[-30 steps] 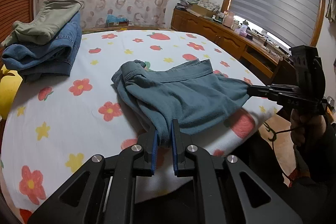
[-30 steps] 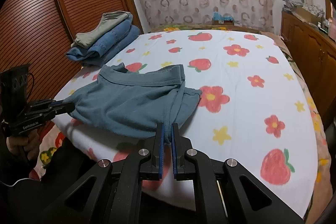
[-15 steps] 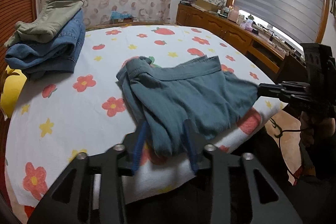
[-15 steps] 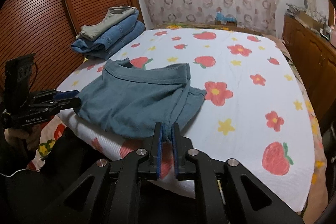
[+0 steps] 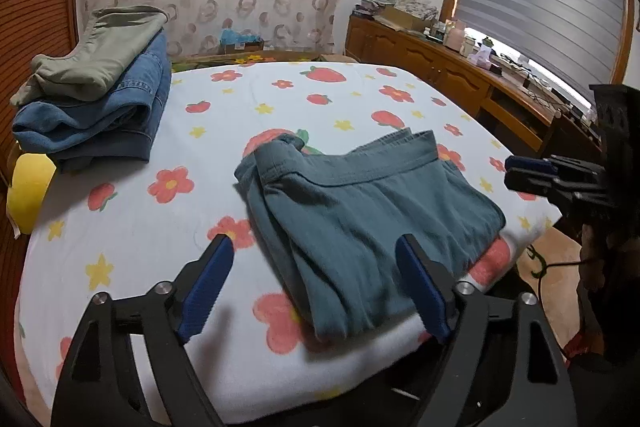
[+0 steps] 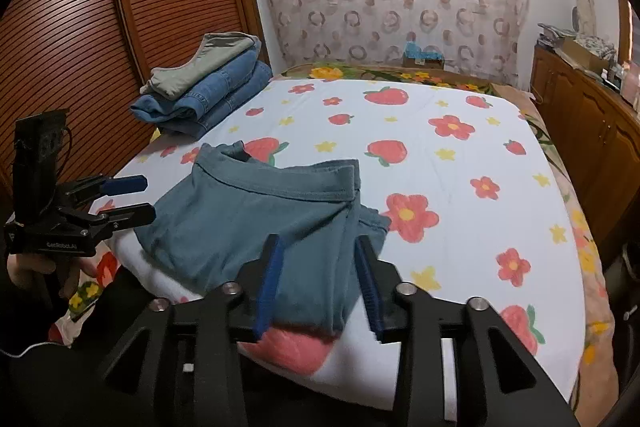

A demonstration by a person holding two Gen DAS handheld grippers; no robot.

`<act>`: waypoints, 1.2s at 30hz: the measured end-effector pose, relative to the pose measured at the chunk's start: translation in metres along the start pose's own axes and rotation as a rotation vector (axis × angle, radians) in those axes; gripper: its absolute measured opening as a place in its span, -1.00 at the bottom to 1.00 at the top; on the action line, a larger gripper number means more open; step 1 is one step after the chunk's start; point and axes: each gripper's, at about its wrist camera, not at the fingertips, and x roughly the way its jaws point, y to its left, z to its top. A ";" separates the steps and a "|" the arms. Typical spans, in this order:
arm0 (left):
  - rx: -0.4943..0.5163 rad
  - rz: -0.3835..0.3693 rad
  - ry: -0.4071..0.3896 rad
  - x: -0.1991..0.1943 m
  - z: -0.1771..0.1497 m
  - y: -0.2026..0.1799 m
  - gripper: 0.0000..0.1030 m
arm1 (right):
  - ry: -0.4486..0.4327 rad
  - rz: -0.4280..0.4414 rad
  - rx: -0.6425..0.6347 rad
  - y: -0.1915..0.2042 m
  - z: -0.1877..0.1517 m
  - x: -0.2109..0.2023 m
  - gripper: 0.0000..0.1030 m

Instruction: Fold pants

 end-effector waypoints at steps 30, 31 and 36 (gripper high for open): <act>-0.090 0.048 0.112 0.061 0.024 0.032 0.65 | 0.114 -0.112 0.066 -0.019 0.015 0.077 0.05; -0.098 0.043 0.118 0.063 0.023 0.034 0.65 | 0.117 -0.112 0.070 -0.019 0.015 0.078 0.05; -0.090 0.044 0.108 0.063 0.022 0.034 0.65 | 0.116 -0.113 0.071 -0.019 0.016 0.082 0.06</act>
